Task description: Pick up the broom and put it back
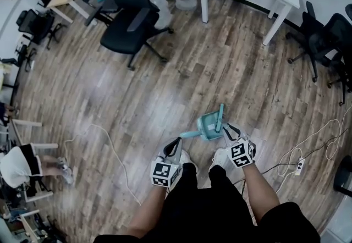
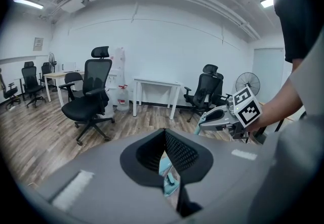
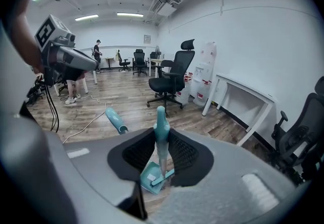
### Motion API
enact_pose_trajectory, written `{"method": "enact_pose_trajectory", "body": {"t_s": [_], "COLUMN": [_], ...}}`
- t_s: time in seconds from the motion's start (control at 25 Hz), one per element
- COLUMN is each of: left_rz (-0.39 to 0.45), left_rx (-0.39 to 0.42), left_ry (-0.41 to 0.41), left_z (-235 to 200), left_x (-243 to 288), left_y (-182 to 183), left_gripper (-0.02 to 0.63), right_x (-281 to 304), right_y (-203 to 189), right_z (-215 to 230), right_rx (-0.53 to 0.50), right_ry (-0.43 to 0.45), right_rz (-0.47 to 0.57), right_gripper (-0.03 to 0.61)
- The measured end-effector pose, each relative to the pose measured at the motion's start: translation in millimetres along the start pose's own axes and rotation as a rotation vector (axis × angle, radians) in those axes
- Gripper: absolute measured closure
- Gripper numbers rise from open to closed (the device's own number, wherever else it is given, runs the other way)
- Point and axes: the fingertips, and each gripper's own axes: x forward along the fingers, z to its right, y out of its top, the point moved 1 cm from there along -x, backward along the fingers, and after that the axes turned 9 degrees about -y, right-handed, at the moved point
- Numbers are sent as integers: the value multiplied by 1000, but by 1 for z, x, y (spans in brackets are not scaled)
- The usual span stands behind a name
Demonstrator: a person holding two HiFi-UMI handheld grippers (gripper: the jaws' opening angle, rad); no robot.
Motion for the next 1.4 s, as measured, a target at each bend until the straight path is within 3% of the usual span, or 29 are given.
{"method": "enact_pose_trajectory", "body": {"t_s": [0.28, 0.64, 1.4], "left_rz": [14, 23, 238], "left_rx": [29, 65, 134], "left_ry": [-12, -23, -47], "left_z": [2, -6, -5], "left_x": [3, 10, 12], "left_y": [14, 26, 136], "left_gripper": [595, 595, 595], "right_x": [-17, -55, -126], "right_y": [19, 67, 206], "right_z": [13, 27, 94], "right_rx": [26, 39, 59], "right_ry": [24, 6, -131], "right_rz": [9, 102, 481], "right_gripper": [489, 489, 488]}}
